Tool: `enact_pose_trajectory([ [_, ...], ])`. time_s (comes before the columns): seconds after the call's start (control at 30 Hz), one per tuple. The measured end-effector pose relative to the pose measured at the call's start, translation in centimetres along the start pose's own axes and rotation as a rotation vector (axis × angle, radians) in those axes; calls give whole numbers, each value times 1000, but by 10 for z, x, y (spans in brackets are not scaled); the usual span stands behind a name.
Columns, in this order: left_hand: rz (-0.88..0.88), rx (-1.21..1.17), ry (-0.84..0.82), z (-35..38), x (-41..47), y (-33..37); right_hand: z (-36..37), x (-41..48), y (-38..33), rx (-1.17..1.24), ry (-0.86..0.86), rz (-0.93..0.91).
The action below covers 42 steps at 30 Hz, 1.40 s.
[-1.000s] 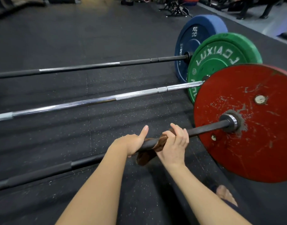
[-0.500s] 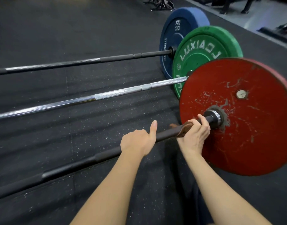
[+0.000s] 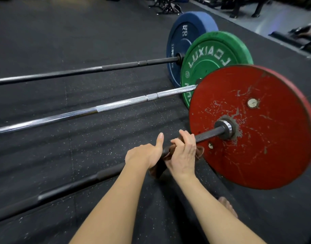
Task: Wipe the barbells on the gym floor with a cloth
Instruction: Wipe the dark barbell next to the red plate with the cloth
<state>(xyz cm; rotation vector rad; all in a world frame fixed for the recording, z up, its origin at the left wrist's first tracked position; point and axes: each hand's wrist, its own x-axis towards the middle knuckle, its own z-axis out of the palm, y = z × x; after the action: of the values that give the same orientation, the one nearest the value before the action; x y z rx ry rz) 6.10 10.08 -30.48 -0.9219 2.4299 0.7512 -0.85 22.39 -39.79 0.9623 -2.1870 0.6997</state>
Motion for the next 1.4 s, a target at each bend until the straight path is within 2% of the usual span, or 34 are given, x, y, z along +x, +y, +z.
enact_pose_trajectory([
  [0.07,3,-2,-14,-2,-2,0,-1,7,19,-36,-2,-47],
  [0.13,1,0,-30,-2,-2,0,-8,12,38,-77,-7,-5],
  [0.33,-3,16,-32,0,0,0,-32,33,102,-250,-61,512],
  [0.5,-3,3,-15,5,7,-2,-29,25,72,-150,-80,422],
  [0.73,-5,-11,-16,9,16,-5,-9,2,-1,34,-11,247],
  [0.9,-13,-4,-28,7,14,-5,-19,10,22,-23,-106,169],
  [1.07,-14,-37,-59,6,13,-7,-37,35,79,-175,-168,580],
  [1.17,-30,-48,-72,5,13,-5,-38,39,93,-192,-194,598],
  [1.4,-43,-98,-172,-6,1,0,-34,32,63,-27,-179,769],
])
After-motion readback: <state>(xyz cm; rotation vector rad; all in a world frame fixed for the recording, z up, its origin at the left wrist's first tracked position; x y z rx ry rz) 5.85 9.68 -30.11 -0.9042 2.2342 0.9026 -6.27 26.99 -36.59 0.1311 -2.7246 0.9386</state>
